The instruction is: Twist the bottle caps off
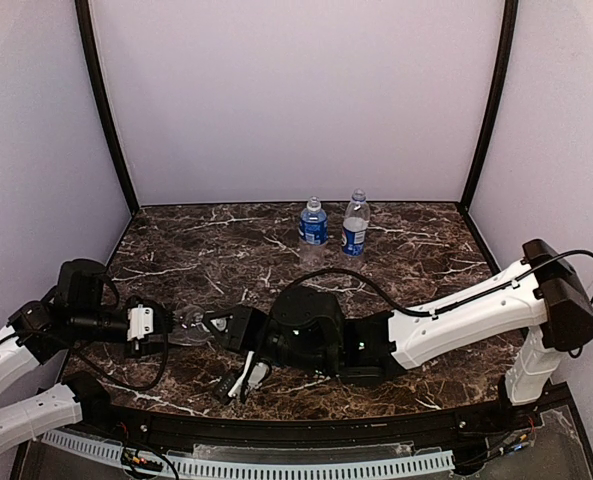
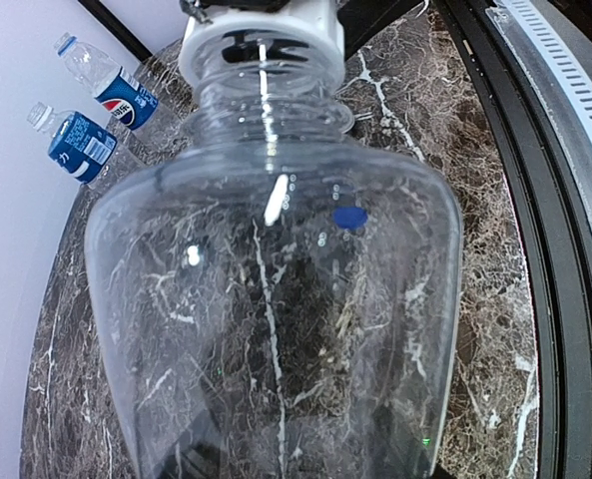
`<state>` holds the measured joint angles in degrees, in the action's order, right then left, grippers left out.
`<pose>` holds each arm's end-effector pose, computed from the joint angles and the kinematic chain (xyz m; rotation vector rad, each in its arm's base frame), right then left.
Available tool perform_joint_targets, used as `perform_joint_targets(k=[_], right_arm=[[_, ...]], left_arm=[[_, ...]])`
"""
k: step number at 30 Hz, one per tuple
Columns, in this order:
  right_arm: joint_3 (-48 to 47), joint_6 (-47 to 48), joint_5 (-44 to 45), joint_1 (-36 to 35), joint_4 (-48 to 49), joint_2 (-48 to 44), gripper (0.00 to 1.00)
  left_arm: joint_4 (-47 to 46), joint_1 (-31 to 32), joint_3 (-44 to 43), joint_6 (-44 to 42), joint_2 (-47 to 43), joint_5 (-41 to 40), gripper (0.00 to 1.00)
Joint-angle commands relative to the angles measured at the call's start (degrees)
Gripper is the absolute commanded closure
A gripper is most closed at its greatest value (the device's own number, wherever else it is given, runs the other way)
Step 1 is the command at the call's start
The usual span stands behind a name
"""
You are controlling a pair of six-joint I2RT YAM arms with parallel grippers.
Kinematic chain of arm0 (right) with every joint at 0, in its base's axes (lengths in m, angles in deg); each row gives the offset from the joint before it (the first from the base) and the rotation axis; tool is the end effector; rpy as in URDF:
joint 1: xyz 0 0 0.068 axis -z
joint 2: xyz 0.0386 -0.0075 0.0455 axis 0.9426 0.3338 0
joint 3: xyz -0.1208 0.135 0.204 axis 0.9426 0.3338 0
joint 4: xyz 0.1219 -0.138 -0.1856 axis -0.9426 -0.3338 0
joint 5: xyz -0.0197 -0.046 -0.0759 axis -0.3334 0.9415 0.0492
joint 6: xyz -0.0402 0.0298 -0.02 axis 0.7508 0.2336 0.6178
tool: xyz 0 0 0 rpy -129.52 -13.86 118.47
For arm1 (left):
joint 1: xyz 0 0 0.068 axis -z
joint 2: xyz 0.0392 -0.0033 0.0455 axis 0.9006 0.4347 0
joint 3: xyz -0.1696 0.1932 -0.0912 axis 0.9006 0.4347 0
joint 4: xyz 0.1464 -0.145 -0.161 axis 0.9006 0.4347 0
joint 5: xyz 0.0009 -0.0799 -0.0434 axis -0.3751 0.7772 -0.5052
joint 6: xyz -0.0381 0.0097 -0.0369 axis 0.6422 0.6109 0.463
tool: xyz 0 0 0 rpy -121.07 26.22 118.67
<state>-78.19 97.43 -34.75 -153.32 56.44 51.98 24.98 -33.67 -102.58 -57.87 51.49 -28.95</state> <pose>0.0627 0.4144 0.2610 -1.7821 -0.0020 -0.6239 0.1027 -0.0805 0.2424 1.5922 1.3558 -0.3017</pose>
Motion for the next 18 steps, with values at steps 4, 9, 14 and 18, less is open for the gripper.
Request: perform_joint_targets(k=[4, 9, 14, 18], right_arm=[[-2.04, 4.02, -1.94, 0.44, 13.50, -1.81, 0.55], [-2.08, 1.42, 0.03, 0.41, 15.30, -1.49, 0.13], [-1.61, -3.23, 3.54, 0.39, 10.08, -3.18, 0.03], [-3.07, -15.51, 7.11, 0.78, -2.25, -5.65, 0.01]], left_arm=[[3.08, 0.72, 0.21, 0.08, 0.28, 4.09, 0.52], [1.72, 0.73, 0.01, 1.82, 0.06, 3.49, 0.52], [-2.91, 0.64, -0.03, 8.19, -0.09, -0.23, 0.52], [-7.59, 0.63, -0.65, 12.29, -0.09, -0.93, 0.52]])
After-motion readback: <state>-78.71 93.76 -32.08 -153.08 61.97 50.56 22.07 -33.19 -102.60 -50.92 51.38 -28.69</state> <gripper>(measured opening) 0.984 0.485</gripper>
